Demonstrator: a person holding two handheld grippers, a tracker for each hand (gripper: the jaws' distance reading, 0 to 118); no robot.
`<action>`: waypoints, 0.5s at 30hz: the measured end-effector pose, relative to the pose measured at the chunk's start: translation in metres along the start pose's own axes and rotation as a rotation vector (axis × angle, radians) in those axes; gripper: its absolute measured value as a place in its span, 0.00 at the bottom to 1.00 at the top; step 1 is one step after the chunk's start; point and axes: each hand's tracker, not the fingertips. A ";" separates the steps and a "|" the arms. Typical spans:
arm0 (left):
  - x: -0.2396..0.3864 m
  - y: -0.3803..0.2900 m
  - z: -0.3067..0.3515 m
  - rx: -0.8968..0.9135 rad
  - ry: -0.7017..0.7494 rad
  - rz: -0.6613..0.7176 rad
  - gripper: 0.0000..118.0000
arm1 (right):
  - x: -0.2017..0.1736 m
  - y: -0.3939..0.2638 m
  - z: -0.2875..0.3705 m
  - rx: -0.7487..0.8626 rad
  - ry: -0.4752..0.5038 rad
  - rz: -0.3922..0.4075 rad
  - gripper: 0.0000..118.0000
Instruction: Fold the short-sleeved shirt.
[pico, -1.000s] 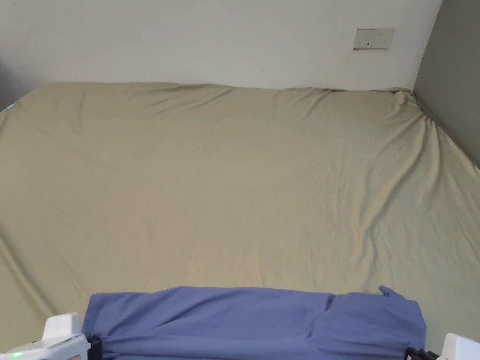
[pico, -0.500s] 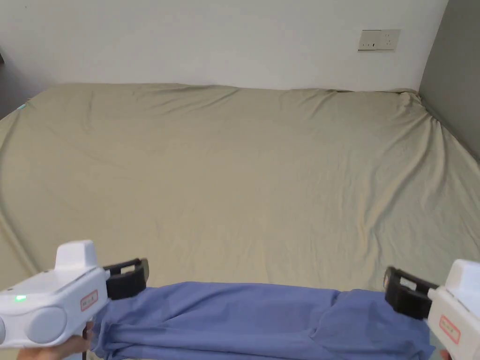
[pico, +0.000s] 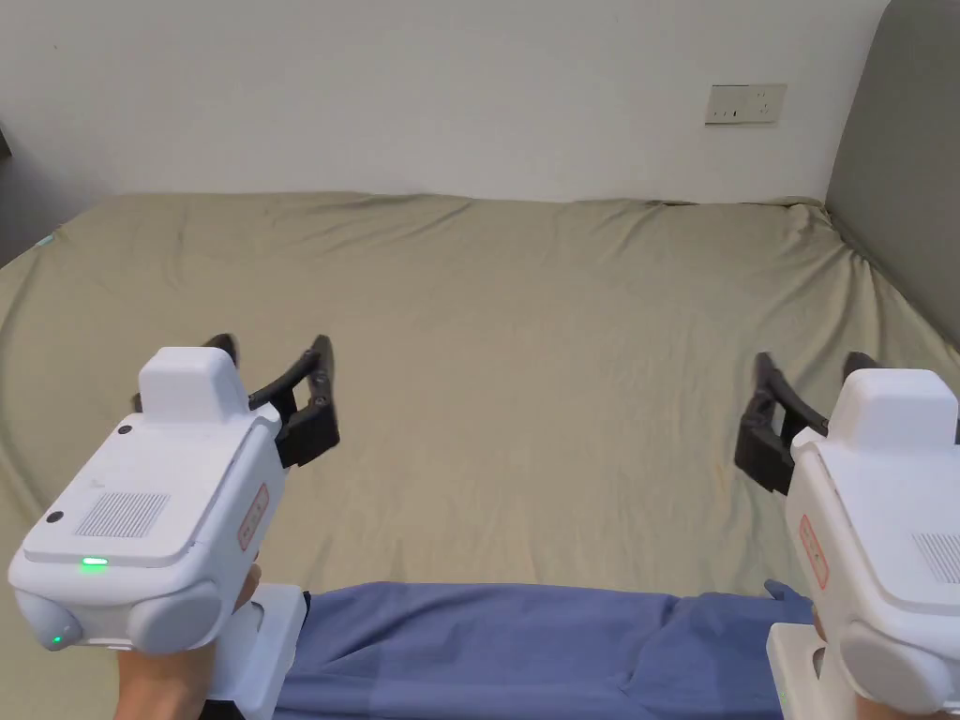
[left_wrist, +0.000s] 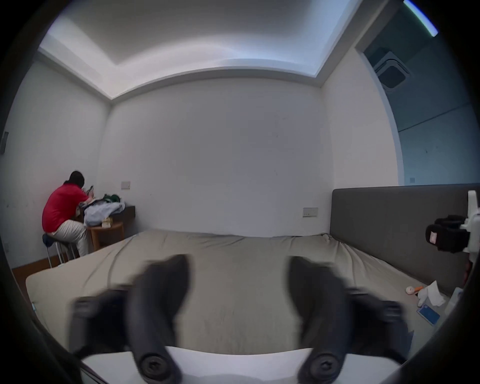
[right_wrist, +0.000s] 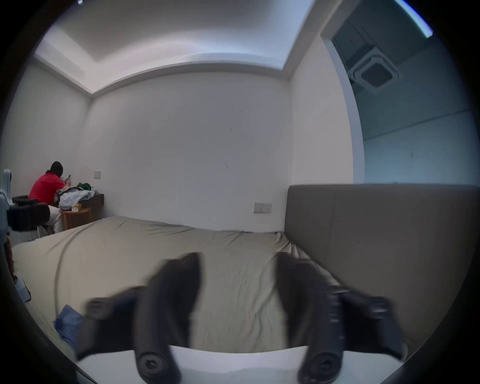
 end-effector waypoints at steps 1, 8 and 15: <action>0.002 0.000 0.000 -0.005 -0.006 0.000 0.23 | -0.001 0.000 0.001 0.007 -0.010 0.010 0.16; 0.005 -0.006 -0.005 -0.029 -0.013 0.001 0.00 | 0.001 -0.001 0.003 0.035 -0.030 0.033 0.01; -0.003 -0.014 -0.009 -0.070 -0.018 0.016 0.00 | 0.001 -0.005 -0.003 0.026 -0.023 0.038 0.01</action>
